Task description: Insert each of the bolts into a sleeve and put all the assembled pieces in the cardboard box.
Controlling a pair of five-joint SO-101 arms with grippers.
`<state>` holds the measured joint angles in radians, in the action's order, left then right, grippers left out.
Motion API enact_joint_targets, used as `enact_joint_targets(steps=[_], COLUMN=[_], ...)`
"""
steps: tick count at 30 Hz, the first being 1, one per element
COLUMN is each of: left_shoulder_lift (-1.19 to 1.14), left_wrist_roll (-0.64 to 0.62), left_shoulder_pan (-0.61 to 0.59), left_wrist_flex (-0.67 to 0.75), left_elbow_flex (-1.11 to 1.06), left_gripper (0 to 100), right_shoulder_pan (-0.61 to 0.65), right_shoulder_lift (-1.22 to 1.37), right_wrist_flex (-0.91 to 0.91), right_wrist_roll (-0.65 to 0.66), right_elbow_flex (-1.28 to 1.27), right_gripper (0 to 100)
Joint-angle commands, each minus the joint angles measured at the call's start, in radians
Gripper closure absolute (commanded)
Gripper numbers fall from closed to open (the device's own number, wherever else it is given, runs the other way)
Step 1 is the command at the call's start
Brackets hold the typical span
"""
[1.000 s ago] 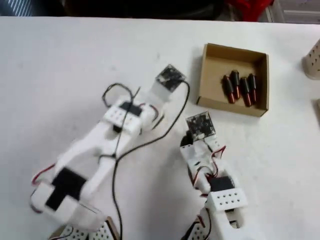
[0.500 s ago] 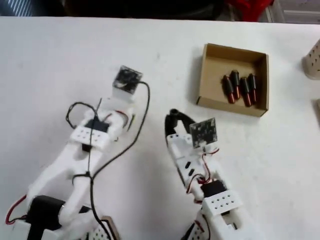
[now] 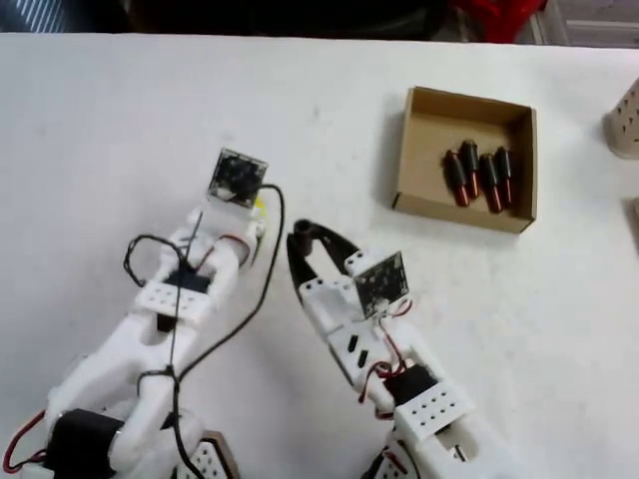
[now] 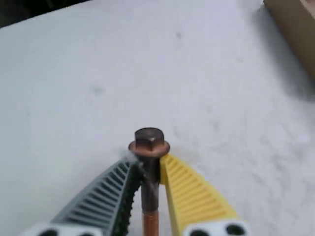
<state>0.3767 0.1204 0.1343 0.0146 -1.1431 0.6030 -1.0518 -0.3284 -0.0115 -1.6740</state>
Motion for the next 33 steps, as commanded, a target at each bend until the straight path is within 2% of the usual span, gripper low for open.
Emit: enact_joint_targets(steps=[1,5,9,13,16,22,27,33], left_shoulder_lift=[0.067,0.157,0.374,0.648,0.839,1.104,1.121,1.035], left_wrist_roll=[-0.017,-0.018,-0.023,-0.143,-0.187,-0.190,-0.192,-0.327], left_shoulder_pan=[-0.001,-0.007,0.012,0.087,0.142,0.226,0.300,0.311], left_wrist_flex=[0.083,0.110,0.112,0.110,0.106,-0.104,-0.181,-0.190], left_elbow_flex=[0.006,0.003,-0.074,-0.203,-0.290,-0.307,-0.270,-0.201], left_gripper=[98,98,98,98,98,98,98,98], right_shoulder_pan=[0.012,0.008,0.007,0.005,0.005,0.007,0.013,0.013], right_shoulder_lift=[-0.010,-0.010,-0.010,-0.010,-0.010,-0.010,-0.010,-0.010], right_wrist_flex=[-0.022,-0.004,0.027,0.027,0.028,0.031,0.056,0.056], right_wrist_roll=[-0.011,-0.011,-0.011,-0.011,-0.011,-0.011,-0.011,-0.011], right_elbow_flex=[-0.006,-0.006,-0.006,-0.006,-0.006,-0.006,-0.006,-0.006], right_gripper=[98.2,98.2,98.2,98.2,98.2,98.2,98.2,98.2])
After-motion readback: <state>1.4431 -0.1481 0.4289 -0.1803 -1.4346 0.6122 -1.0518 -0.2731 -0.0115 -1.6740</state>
